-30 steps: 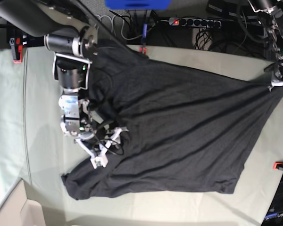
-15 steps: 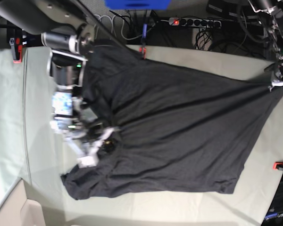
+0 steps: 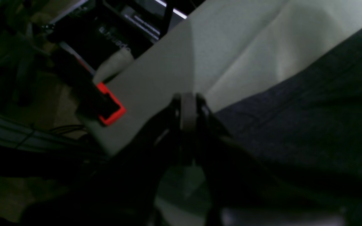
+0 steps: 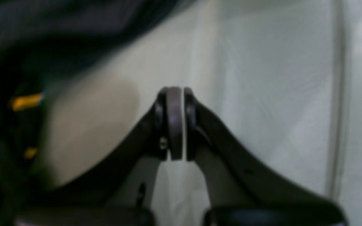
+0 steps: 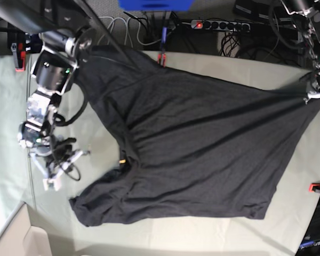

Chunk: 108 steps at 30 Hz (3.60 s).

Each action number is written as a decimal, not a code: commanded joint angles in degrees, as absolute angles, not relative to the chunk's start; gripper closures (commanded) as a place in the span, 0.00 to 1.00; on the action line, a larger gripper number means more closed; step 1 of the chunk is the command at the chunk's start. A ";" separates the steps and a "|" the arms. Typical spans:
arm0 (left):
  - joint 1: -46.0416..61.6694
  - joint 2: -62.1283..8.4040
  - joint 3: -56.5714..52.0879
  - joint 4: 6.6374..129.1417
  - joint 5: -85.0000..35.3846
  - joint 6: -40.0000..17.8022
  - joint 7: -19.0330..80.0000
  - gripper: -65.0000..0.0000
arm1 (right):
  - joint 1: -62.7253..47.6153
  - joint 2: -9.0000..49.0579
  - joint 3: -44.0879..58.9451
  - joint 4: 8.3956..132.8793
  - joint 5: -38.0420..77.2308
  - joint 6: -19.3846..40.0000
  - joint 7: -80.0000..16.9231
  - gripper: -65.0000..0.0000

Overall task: Layout the t-shirt on the table in an organized manner, then fold the t-shirt properly
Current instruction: 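Drag the grasped hem with the right gripper toward the shirt's collar end, then grasp the shirt's two corners with both grippers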

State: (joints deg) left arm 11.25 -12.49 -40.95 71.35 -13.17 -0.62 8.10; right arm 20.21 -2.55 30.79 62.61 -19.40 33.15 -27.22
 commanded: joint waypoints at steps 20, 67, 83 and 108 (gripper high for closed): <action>9.71 -18.51 -43.56 72.13 -13.41 -0.31 6.37 1.00 | 11.47 -8.48 6.46 67.47 -18.59 38.90 -28.09 0.52; -2.07 -11.30 -20.35 58.51 -13.49 -0.13 6.02 1.00 | 0.31 -5.23 32.31 88.22 -18.95 28.53 -28.26 1.00; -1.45 -12.79 -20.44 60.26 -13.85 -0.22 6.11 1.00 | -2.33 -2.95 26.95 85.23 -18.95 33.54 -33.54 0.71; 14.46 -10.33 -25.80 73.45 -13.76 -0.22 6.55 0.31 | -4.62 -3.65 34.42 95.52 -18.59 33.71 -33.19 0.37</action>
State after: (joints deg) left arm 14.57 -9.54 -25.47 72.58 -13.76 -0.40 7.49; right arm -5.02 -3.97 34.39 94.61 -19.09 32.82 -34.09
